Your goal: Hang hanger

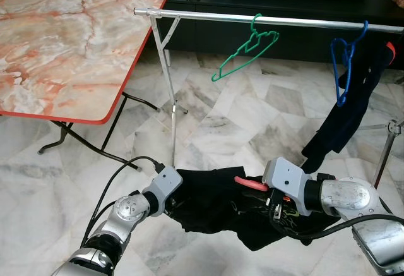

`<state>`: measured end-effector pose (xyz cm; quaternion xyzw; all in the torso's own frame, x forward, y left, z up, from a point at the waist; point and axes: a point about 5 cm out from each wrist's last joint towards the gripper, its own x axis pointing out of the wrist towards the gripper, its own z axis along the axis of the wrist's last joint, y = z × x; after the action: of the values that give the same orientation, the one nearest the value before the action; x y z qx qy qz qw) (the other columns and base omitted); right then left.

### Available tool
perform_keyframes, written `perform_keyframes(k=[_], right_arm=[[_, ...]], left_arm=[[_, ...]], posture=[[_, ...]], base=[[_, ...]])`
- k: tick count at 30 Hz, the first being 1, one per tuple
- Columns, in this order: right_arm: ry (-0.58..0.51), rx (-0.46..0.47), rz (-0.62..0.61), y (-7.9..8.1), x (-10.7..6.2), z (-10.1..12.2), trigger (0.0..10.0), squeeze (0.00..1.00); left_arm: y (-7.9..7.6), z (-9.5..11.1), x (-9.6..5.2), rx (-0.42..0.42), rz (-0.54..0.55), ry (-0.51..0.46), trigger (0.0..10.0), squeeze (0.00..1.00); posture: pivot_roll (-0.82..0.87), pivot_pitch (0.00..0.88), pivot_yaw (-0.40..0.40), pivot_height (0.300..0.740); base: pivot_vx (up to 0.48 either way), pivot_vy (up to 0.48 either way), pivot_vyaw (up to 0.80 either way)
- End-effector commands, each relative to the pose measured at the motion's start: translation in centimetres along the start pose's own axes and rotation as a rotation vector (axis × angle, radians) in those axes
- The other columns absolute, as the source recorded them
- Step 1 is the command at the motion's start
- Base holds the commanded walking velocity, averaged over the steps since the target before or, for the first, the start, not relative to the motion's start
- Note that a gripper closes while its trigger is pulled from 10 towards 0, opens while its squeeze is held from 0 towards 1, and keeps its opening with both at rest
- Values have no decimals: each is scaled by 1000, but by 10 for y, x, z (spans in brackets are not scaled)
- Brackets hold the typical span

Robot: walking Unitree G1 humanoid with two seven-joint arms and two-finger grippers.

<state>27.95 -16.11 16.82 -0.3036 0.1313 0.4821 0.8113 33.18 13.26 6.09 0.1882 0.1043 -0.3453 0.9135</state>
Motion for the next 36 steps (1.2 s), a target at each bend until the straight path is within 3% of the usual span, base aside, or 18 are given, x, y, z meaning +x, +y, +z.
perform_keyframes(k=[1,28,31,36], right_arm=[[-29,-13,-16,-2,-2,6,10000,0],[-22,-15,-28,-3,2,5,10000,0],[89,-30,-55,-4,4,-12,10000,0],[246,72,-155,-7,5,-46,10000,0]], left_arm=[[-2,-3,-2,-18,-1,-5,0,0],[4,1,-6,16,0,-46,0,0],[6,1,-8,16,11,-54,0,0],[12,0,-13,25,53,-60,0,0]], posture=[[-29,215,9,740],[-18,212,11,740],[-16,216,9,740],[-13,223,7,740]], base=[[0,0,0],[0,0,0],[0,0,0],[0,0,0]])
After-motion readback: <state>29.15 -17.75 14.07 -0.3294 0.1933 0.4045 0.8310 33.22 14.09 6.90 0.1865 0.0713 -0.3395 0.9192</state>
